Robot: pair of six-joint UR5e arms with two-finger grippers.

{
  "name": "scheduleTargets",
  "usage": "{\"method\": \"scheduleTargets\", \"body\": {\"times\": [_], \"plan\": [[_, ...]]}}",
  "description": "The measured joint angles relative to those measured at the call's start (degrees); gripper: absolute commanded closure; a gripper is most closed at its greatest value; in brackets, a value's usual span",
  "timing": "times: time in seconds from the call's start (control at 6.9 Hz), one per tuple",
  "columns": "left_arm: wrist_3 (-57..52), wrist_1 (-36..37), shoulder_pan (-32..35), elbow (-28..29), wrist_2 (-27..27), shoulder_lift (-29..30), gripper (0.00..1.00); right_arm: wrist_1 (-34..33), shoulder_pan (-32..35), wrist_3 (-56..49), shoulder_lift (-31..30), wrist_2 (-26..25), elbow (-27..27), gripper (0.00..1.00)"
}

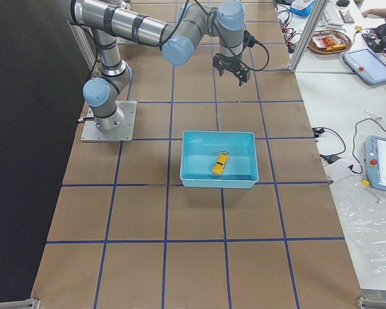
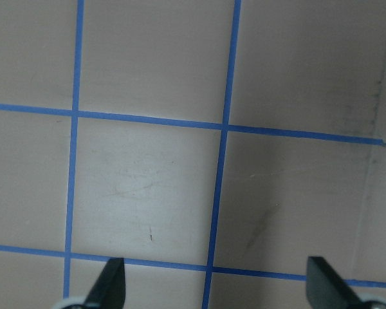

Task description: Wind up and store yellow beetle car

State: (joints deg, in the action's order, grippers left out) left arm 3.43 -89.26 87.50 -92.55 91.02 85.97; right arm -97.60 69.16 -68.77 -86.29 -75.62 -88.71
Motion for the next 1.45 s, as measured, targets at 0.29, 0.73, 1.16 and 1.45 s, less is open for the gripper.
{"method": "scheduleTargets", "body": {"times": [0.29, 0.73, 1.16, 1.45], "plan": [[0.43, -0.41, -0.07, -0.51, -0.14, -0.93, 0.0, -0.22, 7.05, 17.56, -2.16, 0.07, -0.18, 0.01], [0.42, -0.05, -0.21, -0.35, -0.06, -0.38, 0.0, -0.69, 18.02, 44.92, -3.56, -1.1, -0.14, 0.01], [0.35, -0.01, -0.23, -0.24, -0.04, 0.0, 0.0, 0.72, 24.71, 65.64, -4.61, -8.81, -1.02, 0.01], [0.37, 0.04, -0.23, -0.24, -0.11, 0.32, 0.0, 3.37, 25.79, 71.27, -6.42, -10.61, -3.72, 0.01]]}}
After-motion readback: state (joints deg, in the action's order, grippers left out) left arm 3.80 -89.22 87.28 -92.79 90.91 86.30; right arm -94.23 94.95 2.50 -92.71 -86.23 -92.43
